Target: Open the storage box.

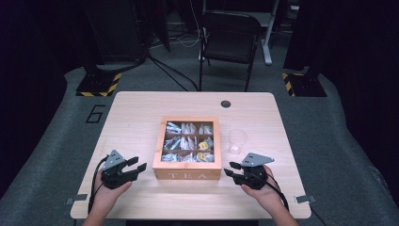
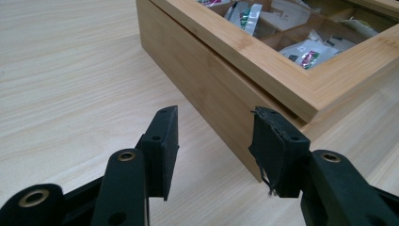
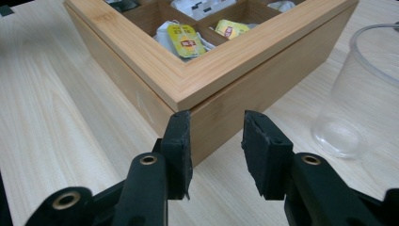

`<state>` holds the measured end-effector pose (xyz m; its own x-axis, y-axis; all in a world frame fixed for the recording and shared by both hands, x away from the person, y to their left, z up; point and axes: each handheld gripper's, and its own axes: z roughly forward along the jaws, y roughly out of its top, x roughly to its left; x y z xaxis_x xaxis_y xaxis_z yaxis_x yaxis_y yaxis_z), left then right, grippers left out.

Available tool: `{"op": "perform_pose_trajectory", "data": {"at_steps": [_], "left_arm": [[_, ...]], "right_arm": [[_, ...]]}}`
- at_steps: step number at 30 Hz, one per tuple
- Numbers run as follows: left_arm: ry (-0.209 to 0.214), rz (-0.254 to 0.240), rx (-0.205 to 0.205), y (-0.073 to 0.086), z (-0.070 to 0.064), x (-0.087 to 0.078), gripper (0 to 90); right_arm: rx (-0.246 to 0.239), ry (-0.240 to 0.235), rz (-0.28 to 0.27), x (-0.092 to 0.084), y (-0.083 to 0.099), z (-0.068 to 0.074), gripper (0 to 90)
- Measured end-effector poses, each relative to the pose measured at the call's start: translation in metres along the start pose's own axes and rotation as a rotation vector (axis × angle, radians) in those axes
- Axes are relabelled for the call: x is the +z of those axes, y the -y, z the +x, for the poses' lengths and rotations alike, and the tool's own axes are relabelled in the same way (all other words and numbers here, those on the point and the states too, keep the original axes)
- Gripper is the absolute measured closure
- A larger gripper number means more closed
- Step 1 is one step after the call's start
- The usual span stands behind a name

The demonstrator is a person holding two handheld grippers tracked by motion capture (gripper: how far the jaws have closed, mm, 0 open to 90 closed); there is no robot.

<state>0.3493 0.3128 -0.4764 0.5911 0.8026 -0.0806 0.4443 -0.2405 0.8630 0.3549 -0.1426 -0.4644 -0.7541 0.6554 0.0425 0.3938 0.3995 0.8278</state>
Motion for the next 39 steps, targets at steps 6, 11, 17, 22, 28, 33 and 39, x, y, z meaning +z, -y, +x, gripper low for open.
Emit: {"op": "perform_pose_trajectory", "data": {"at_steps": [6,11,17,22,28,33,39], "left_arm": [[0.018,-0.003,0.02,0.002,-0.005,-0.002,52.0],[0.025,0.006,0.027,0.003,-0.007,0.0,52.3],[0.018,0.007,0.023,0.004,-0.005,0.002,52.2],[0.023,0.008,0.026,0.004,-0.005,0.002,52.1],[0.036,0.008,0.021,0.004,-0.007,0.003,52.2],[0.046,0.007,0.014,0.002,-0.009,0.003,52.9],[0.053,-0.012,0.032,0.0,-0.013,0.003,53.3]], "right_arm": [[-0.025,-0.021,0.011,0.003,0.0,0.004,63.2],[-0.03,-0.033,0.019,0.009,0.0,0.007,63.6],[-0.047,-0.048,0.029,0.015,-0.001,0.008,68.0],[-0.038,-0.058,0.033,0.019,-0.002,0.009,69.9],[-0.023,-0.056,0.025,0.021,-0.003,0.009,70.1],[-0.022,-0.05,0.013,0.018,-0.007,0.009,70.3],[-0.004,-0.056,-0.029,0.013,-0.012,0.009,71.3]]}}
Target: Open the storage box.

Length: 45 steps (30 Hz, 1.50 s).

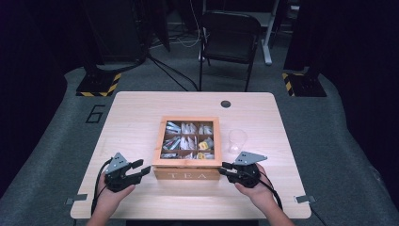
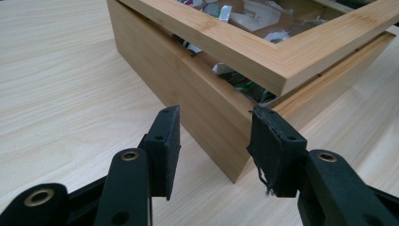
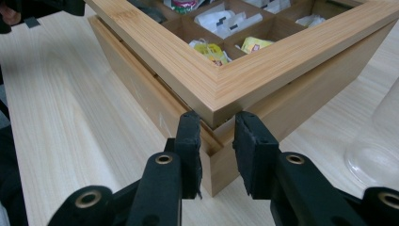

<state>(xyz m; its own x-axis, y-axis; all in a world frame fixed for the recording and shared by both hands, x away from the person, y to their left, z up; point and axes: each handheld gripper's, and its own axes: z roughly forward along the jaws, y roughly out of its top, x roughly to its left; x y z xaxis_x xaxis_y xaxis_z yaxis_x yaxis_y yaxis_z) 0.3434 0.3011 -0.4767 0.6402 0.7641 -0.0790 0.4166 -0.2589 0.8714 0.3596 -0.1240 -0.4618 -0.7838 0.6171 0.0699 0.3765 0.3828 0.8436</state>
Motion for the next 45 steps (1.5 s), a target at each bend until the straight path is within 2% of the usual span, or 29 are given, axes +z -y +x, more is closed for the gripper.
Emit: {"op": "perform_pose_trajectory", "data": {"at_steps": [4,11,13,19,27,36,45], "left_arm": [[0.008,-0.021,0.004,-0.002,-0.005,0.002,53.2],[0.04,-0.022,0.022,-0.007,-0.013,0.007,53.4],[0.065,-0.038,0.001,-0.009,-0.014,0.008,53.6],[0.05,-0.034,0.023,-0.011,-0.018,0.011,53.9],[0.055,-0.028,0.036,-0.014,-0.02,0.014,54.1],[0.062,-0.009,0.034,-0.019,-0.02,0.017,53.8],[0.066,-0.009,0.021,-0.023,-0.02,0.015,53.7]], "right_arm": [[0.0,0.006,-0.003,-0.001,-0.001,0.0,71.3],[-0.005,0.003,-0.011,-0.002,-0.002,0.0,71.3],[-0.005,0.003,-0.01,-0.001,-0.002,0.0,71.3],[-0.005,0.002,-0.012,-0.001,-0.002,0.0,71.2],[-0.009,0.005,-0.013,-0.001,-0.002,0.0,71.1],[0.001,0.004,-0.021,-0.002,-0.003,0.0,70.8],[0.009,0.011,-0.052,-0.005,-0.002,-0.003,66.1]]}}
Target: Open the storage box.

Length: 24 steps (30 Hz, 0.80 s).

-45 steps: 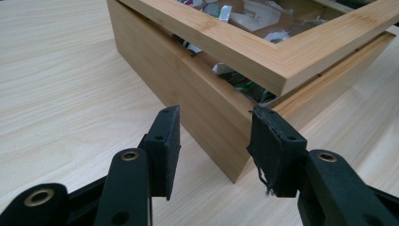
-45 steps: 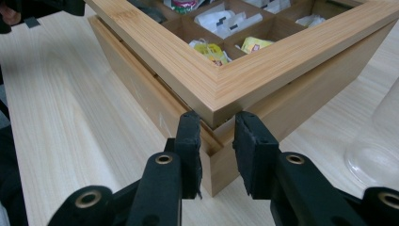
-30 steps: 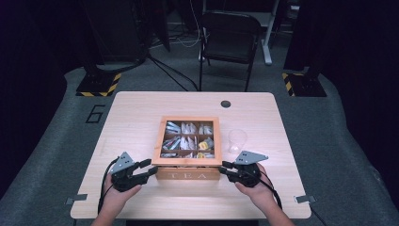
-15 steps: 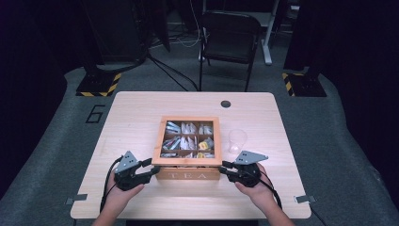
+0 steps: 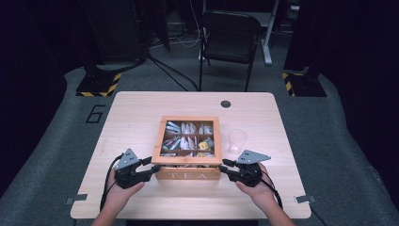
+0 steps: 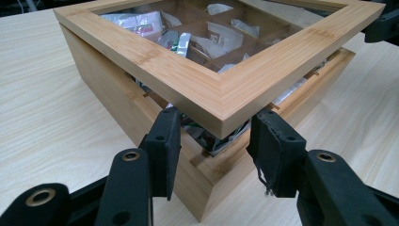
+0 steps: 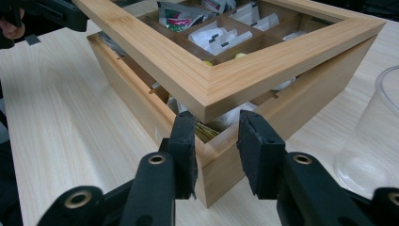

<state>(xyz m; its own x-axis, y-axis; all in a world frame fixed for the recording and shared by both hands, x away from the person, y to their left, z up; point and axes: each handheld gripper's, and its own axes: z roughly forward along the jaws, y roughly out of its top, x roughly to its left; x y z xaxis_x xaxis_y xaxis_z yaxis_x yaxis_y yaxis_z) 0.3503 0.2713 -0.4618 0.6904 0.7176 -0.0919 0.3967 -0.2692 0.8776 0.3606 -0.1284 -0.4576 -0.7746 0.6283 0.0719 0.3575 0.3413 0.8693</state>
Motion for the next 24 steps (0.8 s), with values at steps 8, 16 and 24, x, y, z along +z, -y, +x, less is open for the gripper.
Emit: {"op": "perform_pose_trajectory", "data": {"at_steps": [8,16,24], "left_arm": [[-0.006,-0.008,0.009,-0.003,0.001,-0.002,53.7],[-0.014,-0.027,0.027,-0.008,0.003,-0.006,53.1],[-0.022,-0.043,0.049,-0.016,0.004,-0.009,53.0]], "right_arm": [[-0.011,0.014,-0.003,0.0,-0.005,0.001,63.1],[-0.018,0.009,-0.002,-0.002,-0.014,0.001,60.0],[0.002,0.008,-0.009,-0.007,-0.023,-0.003,56.9]]}}
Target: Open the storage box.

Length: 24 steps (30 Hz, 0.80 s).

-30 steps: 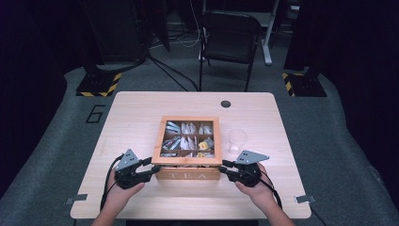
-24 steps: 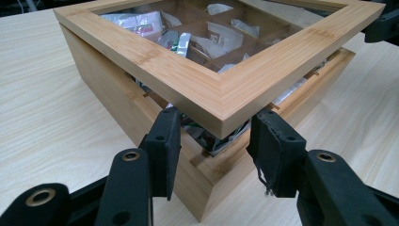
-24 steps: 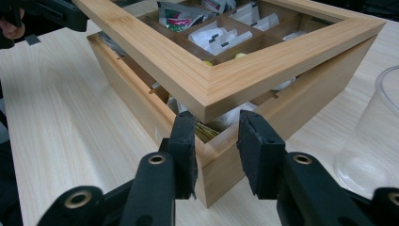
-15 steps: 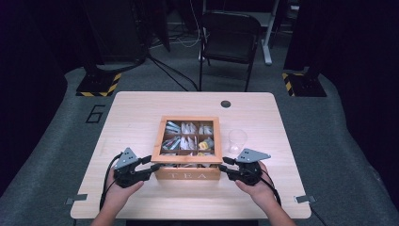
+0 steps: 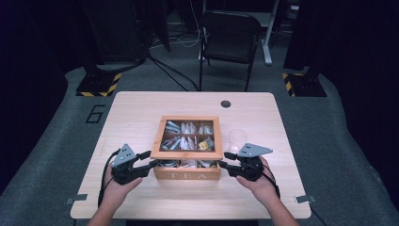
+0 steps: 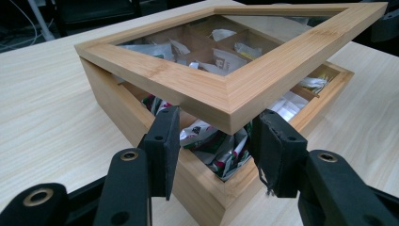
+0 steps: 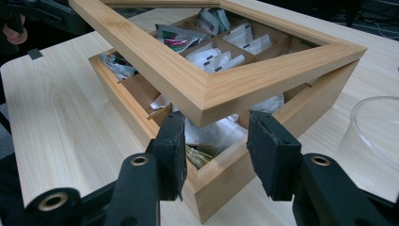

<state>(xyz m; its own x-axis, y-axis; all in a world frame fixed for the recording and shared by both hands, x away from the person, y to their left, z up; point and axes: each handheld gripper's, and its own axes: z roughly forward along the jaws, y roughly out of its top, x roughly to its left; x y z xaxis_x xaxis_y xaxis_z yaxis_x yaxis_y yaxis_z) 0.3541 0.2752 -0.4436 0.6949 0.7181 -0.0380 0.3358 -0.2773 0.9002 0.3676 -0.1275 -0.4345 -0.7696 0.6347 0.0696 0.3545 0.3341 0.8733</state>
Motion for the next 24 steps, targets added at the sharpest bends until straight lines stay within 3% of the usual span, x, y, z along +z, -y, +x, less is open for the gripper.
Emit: {"op": "perform_pose_trajectory", "data": {"at_steps": [15,24], "left_arm": [[-0.008,-0.045,0.031,-0.017,0.005,-0.004,52.8],[-0.012,-0.047,0.051,-0.025,0.007,-0.005,52.6]], "right_arm": [[-0.013,0.012,-0.04,-0.001,-0.017,-0.003,55.2],[-0.03,0.021,-0.051,-0.002,-0.024,-0.004,52.3]]}}
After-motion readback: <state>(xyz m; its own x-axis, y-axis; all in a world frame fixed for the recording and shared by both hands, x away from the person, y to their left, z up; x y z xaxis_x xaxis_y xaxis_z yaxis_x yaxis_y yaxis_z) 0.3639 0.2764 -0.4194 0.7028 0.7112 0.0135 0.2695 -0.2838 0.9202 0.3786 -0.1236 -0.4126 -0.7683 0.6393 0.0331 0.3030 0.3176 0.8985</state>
